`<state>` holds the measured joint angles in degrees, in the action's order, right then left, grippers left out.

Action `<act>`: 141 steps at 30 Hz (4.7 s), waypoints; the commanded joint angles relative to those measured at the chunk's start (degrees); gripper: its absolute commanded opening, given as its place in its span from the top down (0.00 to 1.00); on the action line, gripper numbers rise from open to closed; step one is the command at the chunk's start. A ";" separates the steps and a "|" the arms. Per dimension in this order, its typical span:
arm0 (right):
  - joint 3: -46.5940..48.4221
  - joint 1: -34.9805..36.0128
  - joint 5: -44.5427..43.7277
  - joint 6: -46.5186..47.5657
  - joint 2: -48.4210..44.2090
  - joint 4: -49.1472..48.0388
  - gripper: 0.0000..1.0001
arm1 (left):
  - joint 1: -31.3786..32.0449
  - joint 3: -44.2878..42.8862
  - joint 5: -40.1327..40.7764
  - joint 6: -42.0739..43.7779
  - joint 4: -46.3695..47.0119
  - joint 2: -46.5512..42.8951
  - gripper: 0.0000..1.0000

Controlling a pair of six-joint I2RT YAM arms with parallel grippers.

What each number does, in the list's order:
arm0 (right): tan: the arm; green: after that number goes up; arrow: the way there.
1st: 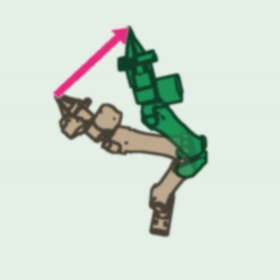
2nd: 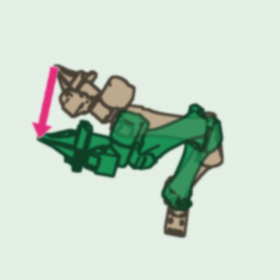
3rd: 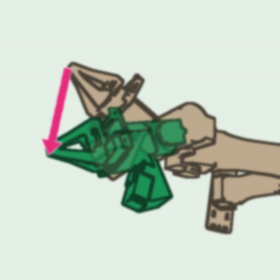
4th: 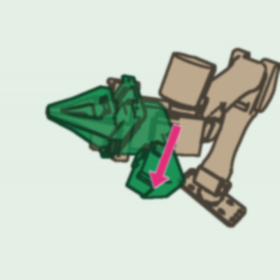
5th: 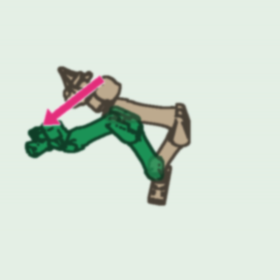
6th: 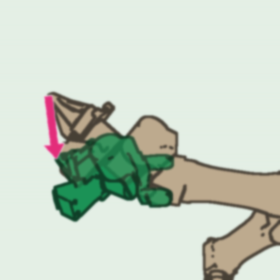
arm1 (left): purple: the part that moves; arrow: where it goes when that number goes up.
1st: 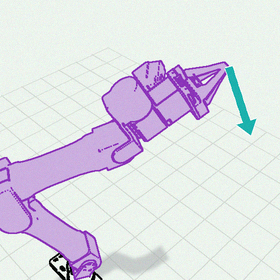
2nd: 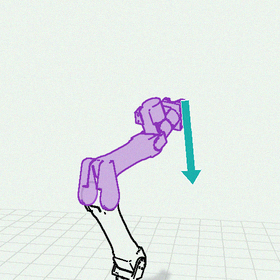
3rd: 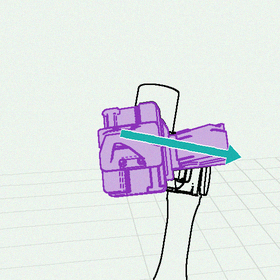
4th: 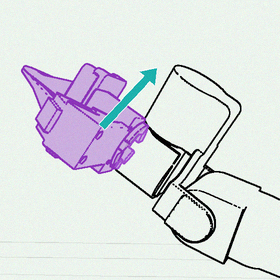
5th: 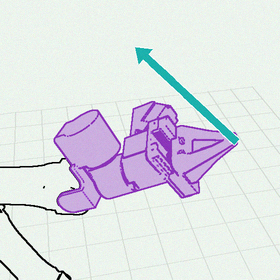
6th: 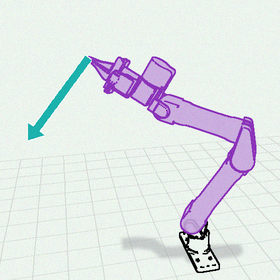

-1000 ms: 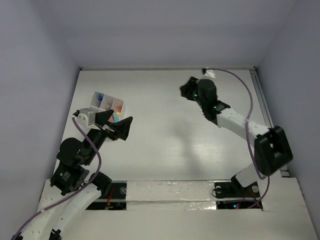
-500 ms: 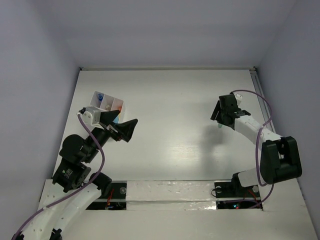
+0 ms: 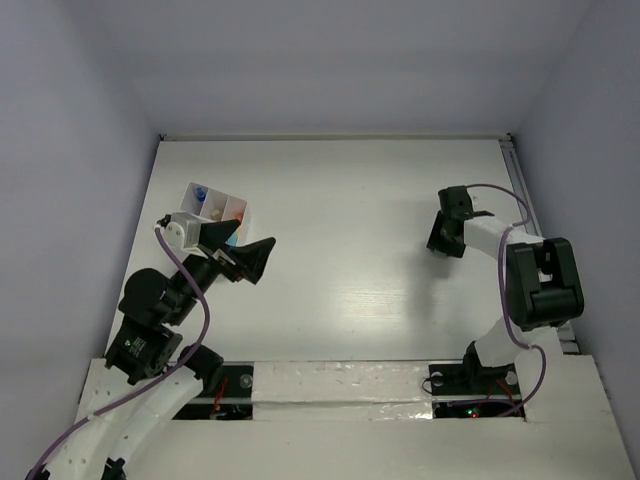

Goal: Sort the stationery into containers
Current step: Pick up the pen from the center of the board, then close the pen cap on the pen.

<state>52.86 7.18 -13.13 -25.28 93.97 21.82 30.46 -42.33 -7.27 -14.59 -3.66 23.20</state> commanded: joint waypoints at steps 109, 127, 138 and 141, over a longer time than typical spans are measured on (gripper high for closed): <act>6.90 6.09 55.59 1.37 -39.40 13.32 1.00 | 31.06 5.93 13.16 16.17 44.97 40.43 1.00; 8.57 6.09 43.27 -0.91 -37.82 4.46 1.00 | 32.65 10.68 10.08 13.36 43.56 33.84 1.00; 9.89 6.09 55.19 1.63 -32.98 2.70 1.00 | 32.65 10.68 7.79 12.57 42.68 31.65 1.00; 9.37 6.09 60.21 1.46 -32.36 1.29 1.00 | 32.65 11.04 7.53 11.78 43.39 30.68 1.00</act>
<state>60.42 13.82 43.83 -26.33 60.90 27.05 62.57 -31.29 3.42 -2.07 34.65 57.06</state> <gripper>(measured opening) 0.291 0.159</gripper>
